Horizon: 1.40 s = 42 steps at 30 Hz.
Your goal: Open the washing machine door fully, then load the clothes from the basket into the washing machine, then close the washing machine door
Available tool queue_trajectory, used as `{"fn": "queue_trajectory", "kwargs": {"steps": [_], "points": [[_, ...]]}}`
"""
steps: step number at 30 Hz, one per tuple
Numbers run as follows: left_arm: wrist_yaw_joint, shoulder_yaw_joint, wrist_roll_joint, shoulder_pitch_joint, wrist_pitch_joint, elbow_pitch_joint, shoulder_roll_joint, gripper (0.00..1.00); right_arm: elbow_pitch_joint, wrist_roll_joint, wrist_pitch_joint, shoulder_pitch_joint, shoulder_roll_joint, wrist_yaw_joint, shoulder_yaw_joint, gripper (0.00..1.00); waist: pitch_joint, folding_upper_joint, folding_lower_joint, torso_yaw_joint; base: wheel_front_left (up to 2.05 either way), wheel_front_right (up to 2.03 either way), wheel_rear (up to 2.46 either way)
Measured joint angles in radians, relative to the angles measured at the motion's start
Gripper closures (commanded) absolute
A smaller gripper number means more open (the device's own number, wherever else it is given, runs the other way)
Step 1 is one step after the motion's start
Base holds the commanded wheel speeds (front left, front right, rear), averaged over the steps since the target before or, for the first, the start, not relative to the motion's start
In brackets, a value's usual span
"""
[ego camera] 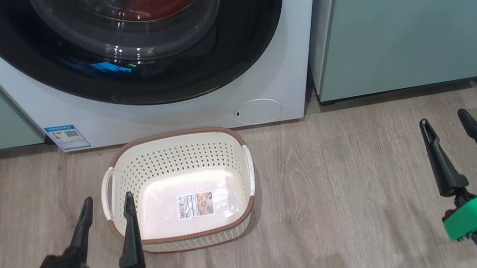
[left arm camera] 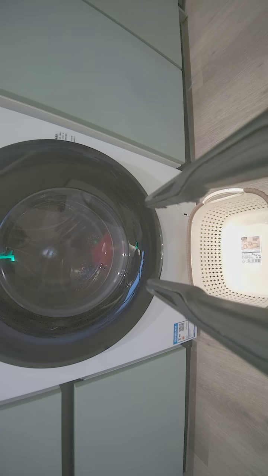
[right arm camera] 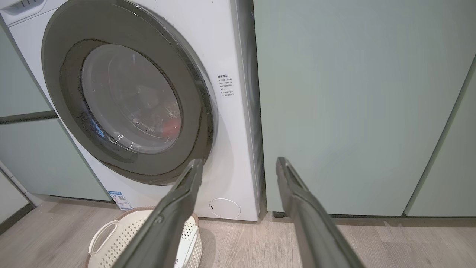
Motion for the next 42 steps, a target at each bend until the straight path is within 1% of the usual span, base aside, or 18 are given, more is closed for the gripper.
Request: {"fn": "queue_trajectory", "kwargs": {"steps": [5, 19, 22, 23, 27, 42], "points": [[0.007, -0.002, -0.003, 0.000, 0.007, 0.006, 0.003, 0.00, 0.000, 0.000, 0.000, 0.000, 0.000, 0.000, 0.000, 0.00, -0.002, 0.0000, 0.0000, 0.002, 0.00, 0.00, 0.00], [0.009, -0.010, -0.010, 0.000, 0.009, 0.014, 0.012, 0.00, 0.002, 0.000, -0.001, 0.000, 0.000, 0.000, -0.001, 0.00, -0.002, 0.0000, 0.0000, 0.002, 0.00, 0.00, 0.00], [0.016, -0.013, -0.010, 0.000, 0.009, 0.014, 0.013, 0.00, 0.002, 0.000, -0.001, 0.000, 0.000, 0.000, -0.001, 0.00, 0.000, 0.0000, 0.0000, 0.000, 0.00, 0.00, 0.00], [0.016, -0.015, -0.010, 0.000, 0.009, 0.014, 0.013, 1.00, 0.002, 0.000, -0.002, 0.000, 0.000, 0.000, -0.001, 1.00, 0.001, 0.0000, 0.0000, 0.000, 0.00, 0.00, 0.00], [0.016, -0.023, -0.011, 0.018, 0.009, 0.074, 0.004, 1.00, 0.065, 0.002, 0.000, 0.007, 0.003, 0.000, 0.005, 1.00, 0.001, 0.0000, 0.0000, 0.000, 0.00, 0.00, 0.00], [0.006, -0.013, -0.186, 0.025, 0.037, 0.105, 0.001, 1.00, 0.100, 0.175, 0.009, 0.017, 0.004, 0.000, 0.009, 1.00, -0.005, 0.0000, 0.0000, 0.001, 0.00, 0.00, 0.00]]}}
